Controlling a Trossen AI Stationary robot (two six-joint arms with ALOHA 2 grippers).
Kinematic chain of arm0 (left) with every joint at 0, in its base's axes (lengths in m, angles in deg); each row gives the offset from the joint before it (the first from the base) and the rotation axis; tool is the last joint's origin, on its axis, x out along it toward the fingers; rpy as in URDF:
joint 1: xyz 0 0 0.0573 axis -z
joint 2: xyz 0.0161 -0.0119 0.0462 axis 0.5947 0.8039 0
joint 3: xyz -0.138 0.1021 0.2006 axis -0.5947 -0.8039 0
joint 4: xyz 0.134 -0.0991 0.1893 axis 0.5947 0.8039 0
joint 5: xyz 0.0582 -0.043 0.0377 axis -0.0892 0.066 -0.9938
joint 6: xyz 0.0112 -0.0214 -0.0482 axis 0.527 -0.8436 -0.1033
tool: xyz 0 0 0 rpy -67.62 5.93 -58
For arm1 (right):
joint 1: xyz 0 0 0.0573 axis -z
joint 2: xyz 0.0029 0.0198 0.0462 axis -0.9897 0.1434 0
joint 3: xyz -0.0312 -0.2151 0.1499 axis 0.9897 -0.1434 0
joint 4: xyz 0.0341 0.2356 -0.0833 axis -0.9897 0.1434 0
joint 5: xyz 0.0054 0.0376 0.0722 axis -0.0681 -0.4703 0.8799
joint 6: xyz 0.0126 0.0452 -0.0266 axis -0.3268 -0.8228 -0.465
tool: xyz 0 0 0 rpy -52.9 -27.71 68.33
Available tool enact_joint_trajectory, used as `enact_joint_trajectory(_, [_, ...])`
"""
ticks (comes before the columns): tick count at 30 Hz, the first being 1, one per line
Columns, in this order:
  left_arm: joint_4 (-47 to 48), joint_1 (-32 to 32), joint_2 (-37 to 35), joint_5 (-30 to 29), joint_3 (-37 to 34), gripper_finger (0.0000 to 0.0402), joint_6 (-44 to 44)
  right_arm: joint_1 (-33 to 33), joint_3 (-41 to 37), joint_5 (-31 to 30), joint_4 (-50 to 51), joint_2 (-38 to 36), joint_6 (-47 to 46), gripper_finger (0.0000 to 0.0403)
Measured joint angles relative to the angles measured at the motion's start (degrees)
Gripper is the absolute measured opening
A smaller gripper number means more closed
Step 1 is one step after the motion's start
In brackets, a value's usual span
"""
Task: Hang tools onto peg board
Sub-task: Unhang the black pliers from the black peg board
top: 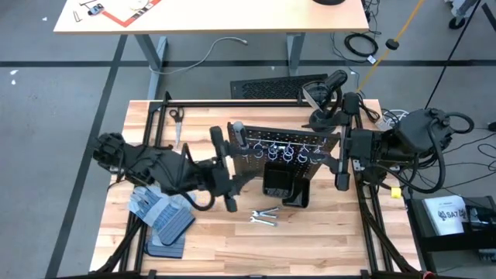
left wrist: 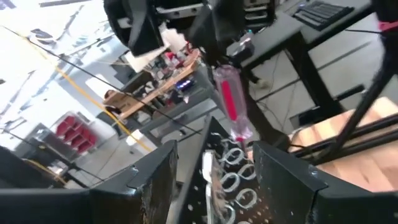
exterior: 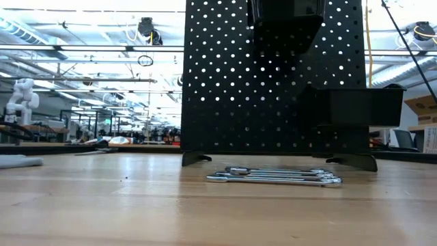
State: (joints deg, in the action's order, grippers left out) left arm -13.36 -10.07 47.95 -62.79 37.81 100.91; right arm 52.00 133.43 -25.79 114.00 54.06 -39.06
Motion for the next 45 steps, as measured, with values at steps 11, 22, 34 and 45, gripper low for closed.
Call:
enact_joint_trajectory(11, [0.44, -3.96, 4.13, 0.66, 4.47, 0.0219, -0.69, 0.00, 0.00, 0.22, 0.04, 0.00, -1.33, 0.0247])
enact_joint_trajectory(22, [2.10, -7.62, 6.70, 5.81, 4.46, 0.0219, -3.79, 0.00, 0.00, 0.22, 0.02, 0.00, -1.47, 0.0247])
enact_joint_trajectory(34, [7.33, -11.27, 7.98, 7.28, 4.41, 0.0218, -6.91, 0.00, 0.00, 0.46, 0.04, 0.00, -1.43, 0.0247])
enact_joint_trajectory(45, [7.57, -11.46, 7.96, 9.67, 4.41, 0.0084, -6.83, 0.00, 0.00, 0.46, 0.09, 0.04, -1.09, 0.0247])
